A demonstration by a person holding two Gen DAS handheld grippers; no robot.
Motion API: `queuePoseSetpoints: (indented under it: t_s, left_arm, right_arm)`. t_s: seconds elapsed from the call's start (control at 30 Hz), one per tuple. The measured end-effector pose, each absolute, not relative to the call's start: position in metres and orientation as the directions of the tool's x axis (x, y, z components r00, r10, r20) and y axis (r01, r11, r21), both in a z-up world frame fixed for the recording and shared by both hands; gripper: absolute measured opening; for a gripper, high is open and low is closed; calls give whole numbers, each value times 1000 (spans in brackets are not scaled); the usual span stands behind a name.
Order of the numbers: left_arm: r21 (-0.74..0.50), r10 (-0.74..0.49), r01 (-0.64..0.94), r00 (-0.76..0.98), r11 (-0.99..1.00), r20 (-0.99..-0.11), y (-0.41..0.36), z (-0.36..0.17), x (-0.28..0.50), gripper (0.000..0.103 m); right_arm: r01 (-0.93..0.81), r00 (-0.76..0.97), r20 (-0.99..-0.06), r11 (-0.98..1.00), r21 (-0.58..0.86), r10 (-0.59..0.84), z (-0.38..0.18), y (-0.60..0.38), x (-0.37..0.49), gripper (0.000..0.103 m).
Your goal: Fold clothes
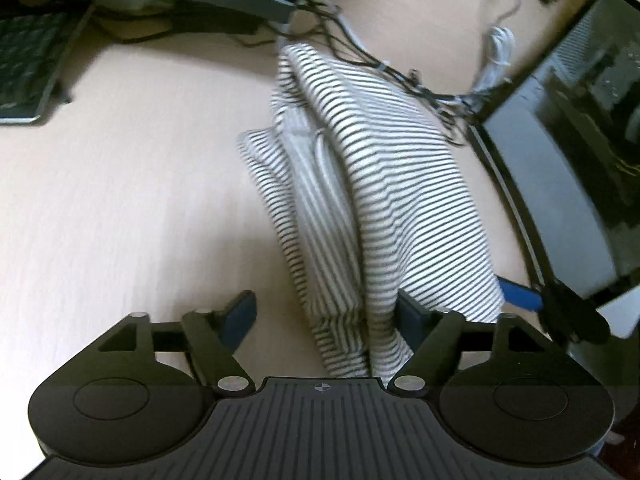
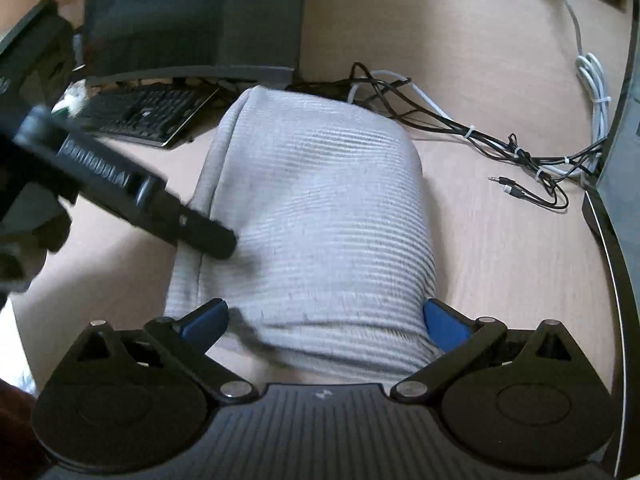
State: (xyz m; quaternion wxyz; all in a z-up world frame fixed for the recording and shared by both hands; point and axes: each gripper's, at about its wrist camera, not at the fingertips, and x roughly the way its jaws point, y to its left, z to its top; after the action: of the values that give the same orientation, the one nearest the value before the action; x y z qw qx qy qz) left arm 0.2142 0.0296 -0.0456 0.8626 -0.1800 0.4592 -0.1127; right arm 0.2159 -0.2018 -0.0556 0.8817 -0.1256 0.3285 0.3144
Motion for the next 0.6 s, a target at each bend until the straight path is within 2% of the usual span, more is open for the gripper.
queuePoseSetpoints:
  t_s: [0.23,0.37,0.6]
  left_arm:
    - [-369,-288,-18,593,929,-752,16,-35,186,80]
    - [-346,-247,-45,613,937,-751,9,-29,169,75]
    - [-422,-246,-110,672,900,-699,50,-19,163,73]
  right_arm:
    - [-617,559,-673,785,53,484,-72,-215,212,103]
    - [-596,572,-681,802,39,458,-71,-208,211,103]
    - [-583,563,-715,813,12,414,-70,-200,213,103]
